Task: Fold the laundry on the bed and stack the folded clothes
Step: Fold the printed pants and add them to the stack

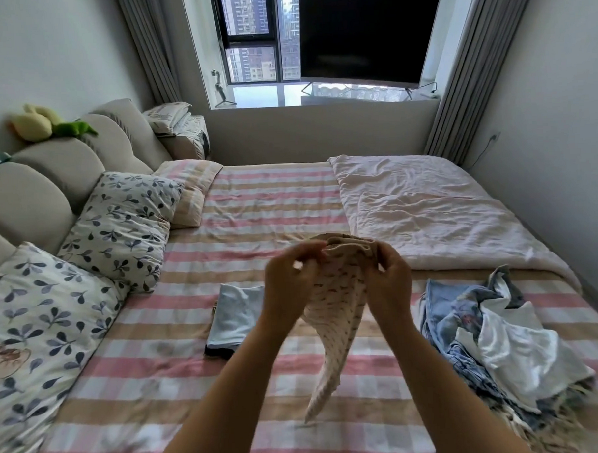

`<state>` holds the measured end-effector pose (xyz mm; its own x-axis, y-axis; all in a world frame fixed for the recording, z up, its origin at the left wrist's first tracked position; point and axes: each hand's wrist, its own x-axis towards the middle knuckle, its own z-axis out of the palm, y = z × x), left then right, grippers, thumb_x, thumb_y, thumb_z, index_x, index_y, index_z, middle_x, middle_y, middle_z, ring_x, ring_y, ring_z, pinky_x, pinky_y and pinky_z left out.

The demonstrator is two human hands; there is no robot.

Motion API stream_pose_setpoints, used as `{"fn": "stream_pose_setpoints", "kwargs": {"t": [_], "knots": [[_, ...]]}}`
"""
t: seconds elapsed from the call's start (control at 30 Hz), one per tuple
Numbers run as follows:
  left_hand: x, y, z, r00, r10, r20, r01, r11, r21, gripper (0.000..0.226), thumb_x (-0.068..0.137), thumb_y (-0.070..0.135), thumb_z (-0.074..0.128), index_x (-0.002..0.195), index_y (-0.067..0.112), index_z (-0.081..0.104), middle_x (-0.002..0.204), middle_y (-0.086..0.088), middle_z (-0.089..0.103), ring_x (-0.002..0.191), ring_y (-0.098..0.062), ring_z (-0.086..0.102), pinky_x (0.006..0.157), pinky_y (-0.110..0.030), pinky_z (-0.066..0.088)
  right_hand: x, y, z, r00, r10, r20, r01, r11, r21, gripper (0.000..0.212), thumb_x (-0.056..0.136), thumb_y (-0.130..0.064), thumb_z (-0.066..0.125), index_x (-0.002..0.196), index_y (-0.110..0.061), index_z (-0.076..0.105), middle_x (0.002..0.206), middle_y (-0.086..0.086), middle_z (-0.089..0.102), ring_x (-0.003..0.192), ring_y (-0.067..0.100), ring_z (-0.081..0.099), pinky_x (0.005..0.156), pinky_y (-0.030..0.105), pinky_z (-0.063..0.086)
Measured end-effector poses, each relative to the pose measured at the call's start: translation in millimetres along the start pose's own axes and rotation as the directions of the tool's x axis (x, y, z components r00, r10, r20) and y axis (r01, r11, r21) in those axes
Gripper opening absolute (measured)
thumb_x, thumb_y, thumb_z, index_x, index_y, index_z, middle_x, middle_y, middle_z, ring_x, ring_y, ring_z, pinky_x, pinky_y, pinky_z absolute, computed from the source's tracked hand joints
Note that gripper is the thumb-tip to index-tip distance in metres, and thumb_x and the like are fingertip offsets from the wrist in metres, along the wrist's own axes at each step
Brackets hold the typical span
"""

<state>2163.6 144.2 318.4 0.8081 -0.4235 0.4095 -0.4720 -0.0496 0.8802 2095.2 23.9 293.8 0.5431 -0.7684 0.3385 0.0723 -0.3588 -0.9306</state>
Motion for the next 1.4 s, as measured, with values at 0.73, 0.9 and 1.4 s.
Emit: {"fn": "stream_pose_setpoints", "kwargs": {"t": [0.73, 0.9, 1.4], "knots": [[37, 9, -32, 0.915, -0.151, 0.374, 0.299, 0.877, -0.377, 0.003, 0.075, 0.011, 0.065, 0.076, 0.010, 0.062, 0.070, 0.001, 0.066, 0.068, -0.015, 0.062, 0.064, -0.028, 0.053, 38, -45, -43, 0.895, 0.039, 0.445, -0.152, 0.963, 0.222, 0.020, 0.087, 0.005, 0.052, 0.087, -0.011, 0.063, 0.077, 0.001, 0.065, 0.070, 0.011, 0.063, 0.064, 0.024, 0.052], [56, 5, -33, 0.933, -0.190, 0.305, 0.283, 0.911, -0.299, 0.014, 0.070, 0.007, 0.073, 0.066, 0.009, 0.059, 0.065, -0.003, 0.062, 0.061, -0.013, 0.060, 0.056, -0.023, 0.051, 56, -37, -40, 0.870, 0.074, 0.487, -0.197, 0.959, 0.205, 0.017, 0.085, 0.005, 0.055, 0.092, -0.008, 0.066, 0.075, -0.003, 0.069, 0.069, 0.007, 0.066, 0.062, 0.019, 0.053], [204, -29, 3, 0.959, -0.276, 0.069, 0.283, 0.951, -0.127, 0.031, 0.070, -0.016, 0.067, 0.059, 0.011, 0.056, 0.065, -0.006, 0.053, 0.070, -0.024, 0.051, 0.071, -0.036, 0.047, 198, -3, 43, 0.977, -0.061, 0.206, 0.082, 0.992, -0.093, 0.020, 0.078, 0.004, 0.061, 0.093, -0.005, 0.071, 0.078, 0.006, 0.068, 0.072, 0.018, 0.061, 0.077, 0.043, 0.054]]}}
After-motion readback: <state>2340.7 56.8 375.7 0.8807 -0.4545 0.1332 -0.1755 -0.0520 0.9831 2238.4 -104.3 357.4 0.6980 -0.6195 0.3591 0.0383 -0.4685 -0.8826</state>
